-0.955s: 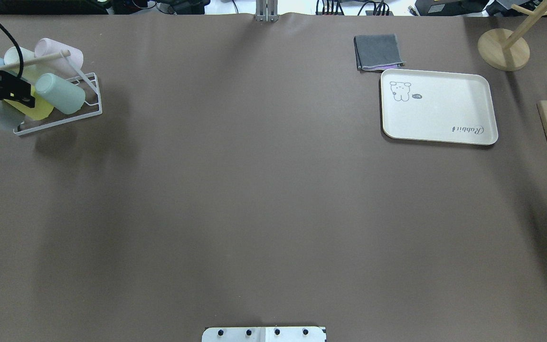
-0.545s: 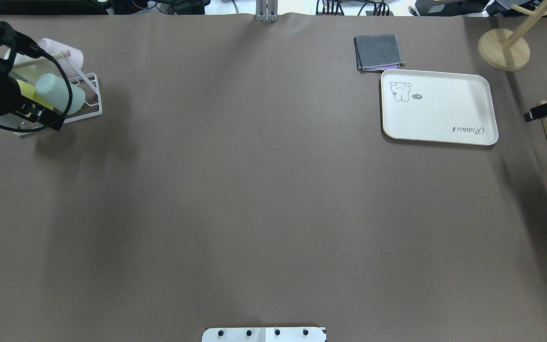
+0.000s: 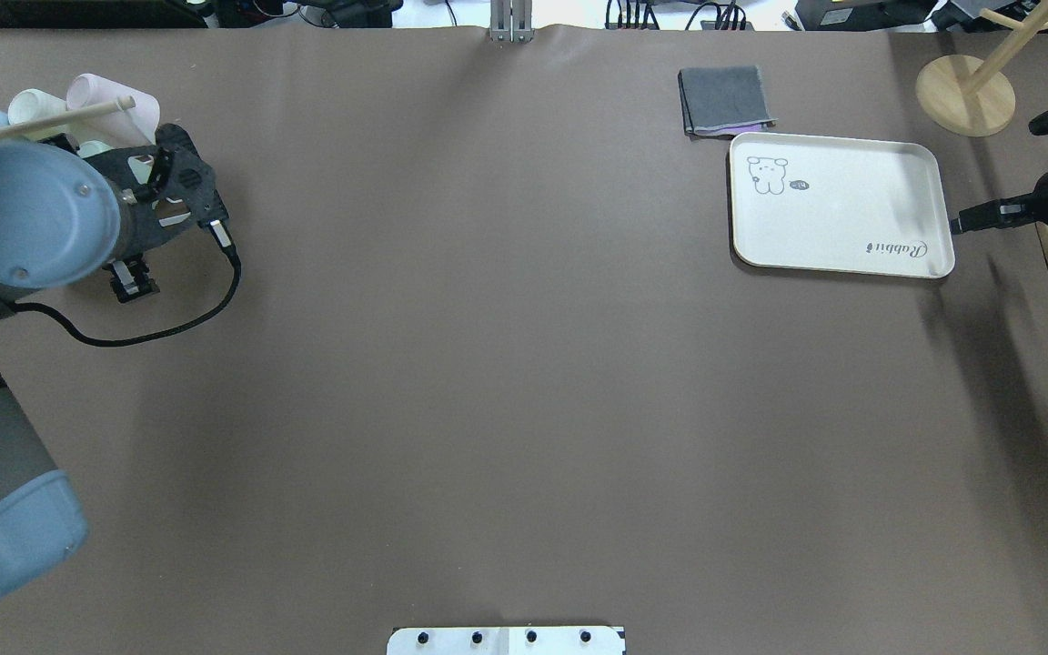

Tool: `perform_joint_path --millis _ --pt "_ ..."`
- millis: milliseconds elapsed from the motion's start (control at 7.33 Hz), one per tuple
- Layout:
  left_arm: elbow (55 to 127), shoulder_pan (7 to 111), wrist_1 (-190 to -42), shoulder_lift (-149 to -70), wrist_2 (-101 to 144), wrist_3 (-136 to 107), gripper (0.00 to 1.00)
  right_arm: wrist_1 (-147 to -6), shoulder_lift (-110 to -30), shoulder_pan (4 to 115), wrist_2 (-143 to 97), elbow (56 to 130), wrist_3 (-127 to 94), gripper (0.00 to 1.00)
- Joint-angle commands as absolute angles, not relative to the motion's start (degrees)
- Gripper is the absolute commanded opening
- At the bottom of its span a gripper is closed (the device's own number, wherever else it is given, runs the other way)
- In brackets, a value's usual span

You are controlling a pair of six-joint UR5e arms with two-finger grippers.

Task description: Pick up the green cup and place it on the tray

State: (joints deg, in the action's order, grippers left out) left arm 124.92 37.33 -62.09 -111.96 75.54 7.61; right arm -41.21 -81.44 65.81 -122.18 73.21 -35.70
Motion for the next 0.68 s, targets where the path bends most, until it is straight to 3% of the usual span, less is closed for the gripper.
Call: perform_joint_path --millis 0,409,545 --pt "120.44 32.71 -63.00 -112.24 62.98 29.00 0.98 -41.13 -80.34 64.87 -121.99 71.46 -37.26 0.89" --pt "110.50 27.97 -69.26 -111.88 50.57 50.11 0.97 -41.04 -78.67 63.90 -121.82 69.70 -38.23 0.83" --pt "110.30 27.95 -70.04 -111.36 50.45 57.06 0.96 -41.04 -78.05 63.90 -121.82 68.57 -38.23 0.83"
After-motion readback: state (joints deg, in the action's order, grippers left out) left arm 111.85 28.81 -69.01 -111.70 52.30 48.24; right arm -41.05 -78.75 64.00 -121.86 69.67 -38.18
